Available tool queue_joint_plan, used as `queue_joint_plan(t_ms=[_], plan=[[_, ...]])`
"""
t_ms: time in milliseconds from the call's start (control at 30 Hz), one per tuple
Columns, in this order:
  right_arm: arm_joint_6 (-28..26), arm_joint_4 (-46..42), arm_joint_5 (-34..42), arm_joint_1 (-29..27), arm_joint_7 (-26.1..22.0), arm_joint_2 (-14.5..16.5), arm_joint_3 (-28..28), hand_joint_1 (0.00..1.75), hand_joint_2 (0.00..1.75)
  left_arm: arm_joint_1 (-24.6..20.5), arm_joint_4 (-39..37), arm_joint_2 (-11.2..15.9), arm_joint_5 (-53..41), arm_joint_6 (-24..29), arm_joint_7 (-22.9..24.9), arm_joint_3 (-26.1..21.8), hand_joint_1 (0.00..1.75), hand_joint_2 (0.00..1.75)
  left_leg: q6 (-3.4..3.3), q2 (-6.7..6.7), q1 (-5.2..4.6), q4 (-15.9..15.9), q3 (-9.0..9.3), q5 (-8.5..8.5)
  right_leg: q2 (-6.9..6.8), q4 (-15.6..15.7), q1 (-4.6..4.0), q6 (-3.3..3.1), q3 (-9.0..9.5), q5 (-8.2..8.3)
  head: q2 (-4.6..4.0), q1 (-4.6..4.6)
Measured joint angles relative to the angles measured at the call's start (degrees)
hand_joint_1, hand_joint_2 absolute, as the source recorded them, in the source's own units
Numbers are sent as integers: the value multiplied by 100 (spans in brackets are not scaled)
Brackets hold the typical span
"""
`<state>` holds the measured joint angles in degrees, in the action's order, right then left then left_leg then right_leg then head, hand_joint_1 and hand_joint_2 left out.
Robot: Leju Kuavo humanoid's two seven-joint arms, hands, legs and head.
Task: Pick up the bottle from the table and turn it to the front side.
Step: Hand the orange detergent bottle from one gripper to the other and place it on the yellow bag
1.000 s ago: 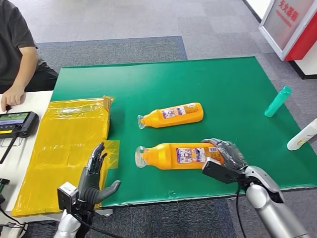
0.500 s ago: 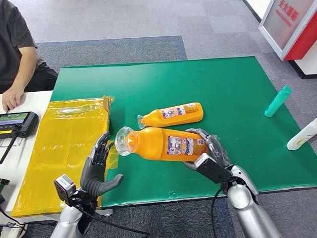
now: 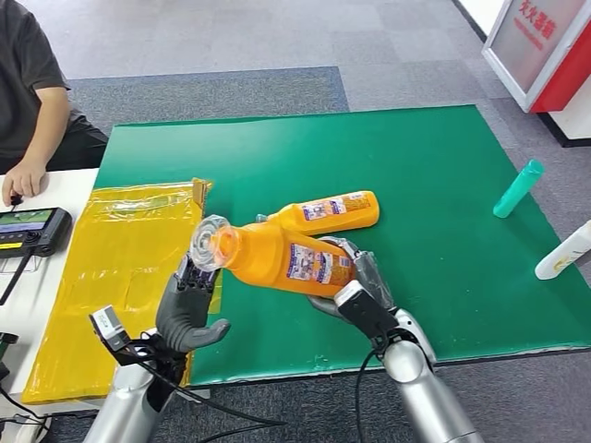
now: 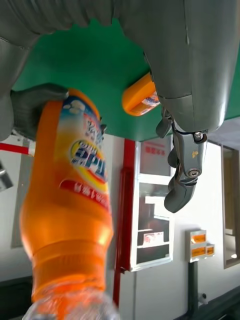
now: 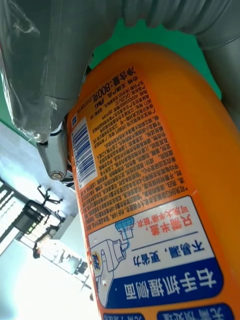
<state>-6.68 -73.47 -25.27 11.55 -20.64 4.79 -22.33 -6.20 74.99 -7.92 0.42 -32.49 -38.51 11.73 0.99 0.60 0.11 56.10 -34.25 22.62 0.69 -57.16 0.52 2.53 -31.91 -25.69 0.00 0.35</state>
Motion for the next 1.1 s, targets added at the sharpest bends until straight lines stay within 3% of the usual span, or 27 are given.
queue_joint_plan(t_ms=[233, 933, 1000, 1100], plan=[[-213, 486, -371, 80, -53, 164, -139, 175, 175, -126, -20, 52, 193, -301, 10, 218, 0, 175, 1, 0, 1, 0, -1, 0, 0, 0, -1, -1, -4, -1, 0, -1], [-304, 713, -804, 42, -107, 290, -545, 175, 175, -161, -128, 148, 62, -239, 13, 329, 5, 175, 0, 0, 0, 0, -4, 0, 0, 0, 0, -1, -6, -1, 0, -2], [-297, 697, -802, 42, -107, 290, -545, 175, 175, -161, -141, 158, 4, -209, 8, 341, 34, 175, 0, 0, 0, 0, -4, 0, 0, 0, 0, -1, -6, -1, 0, -2], [-292, 625, -766, 42, -105, 290, -541, 175, 175, -179, -164, 196, -194, -169, -15, 419, 115, 175, 0, 0, 0, 0, -5, 0, 0, 0, 0, -1, -6, -1, 0, -1]])
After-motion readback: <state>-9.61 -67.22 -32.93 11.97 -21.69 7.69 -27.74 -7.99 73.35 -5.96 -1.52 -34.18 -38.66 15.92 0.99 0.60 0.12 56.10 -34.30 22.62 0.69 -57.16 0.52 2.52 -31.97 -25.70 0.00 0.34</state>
